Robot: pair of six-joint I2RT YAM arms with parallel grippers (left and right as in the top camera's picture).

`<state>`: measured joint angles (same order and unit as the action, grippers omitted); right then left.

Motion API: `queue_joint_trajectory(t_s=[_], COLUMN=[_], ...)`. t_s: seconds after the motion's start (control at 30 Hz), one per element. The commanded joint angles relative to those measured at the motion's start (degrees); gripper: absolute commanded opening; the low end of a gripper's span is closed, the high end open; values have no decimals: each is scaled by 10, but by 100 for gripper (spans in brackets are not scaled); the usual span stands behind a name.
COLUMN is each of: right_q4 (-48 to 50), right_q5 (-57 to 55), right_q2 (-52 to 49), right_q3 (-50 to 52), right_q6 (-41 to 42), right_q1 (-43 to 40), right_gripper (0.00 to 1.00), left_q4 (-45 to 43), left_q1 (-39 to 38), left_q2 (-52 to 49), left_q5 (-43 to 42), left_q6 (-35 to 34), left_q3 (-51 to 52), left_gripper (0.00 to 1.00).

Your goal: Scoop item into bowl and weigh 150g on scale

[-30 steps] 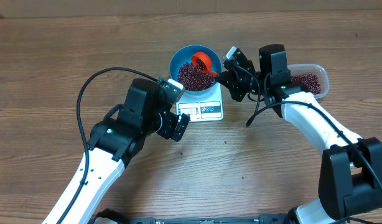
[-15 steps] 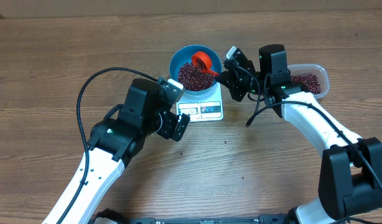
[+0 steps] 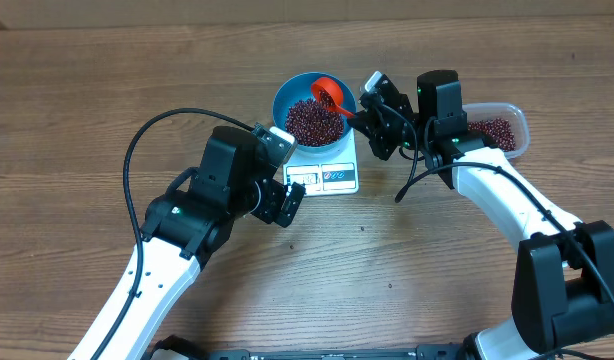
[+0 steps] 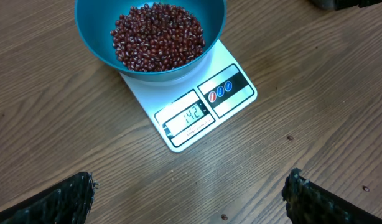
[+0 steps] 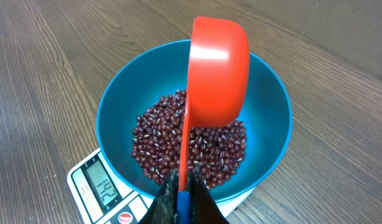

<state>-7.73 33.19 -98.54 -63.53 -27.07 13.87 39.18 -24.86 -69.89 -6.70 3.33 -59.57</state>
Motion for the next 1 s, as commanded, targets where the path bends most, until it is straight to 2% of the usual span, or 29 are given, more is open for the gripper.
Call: queue_joint_trajectory(t_s=[0.0,0.97], right_q4=[7,3], right_q5=[-18,-1], right_q2=[0,0], right_q3=[-2,-2], right_q6=[-9,-13], right_q1=[-1,-1], right_gripper=[4,4], left_q4=[-2,-2], left_q1=[1,1], left_q2=[-3,-3], left_q5=[-4,-4], left_q6=[-6,-6], left_q3=[0,0], left_gripper=[100,100])
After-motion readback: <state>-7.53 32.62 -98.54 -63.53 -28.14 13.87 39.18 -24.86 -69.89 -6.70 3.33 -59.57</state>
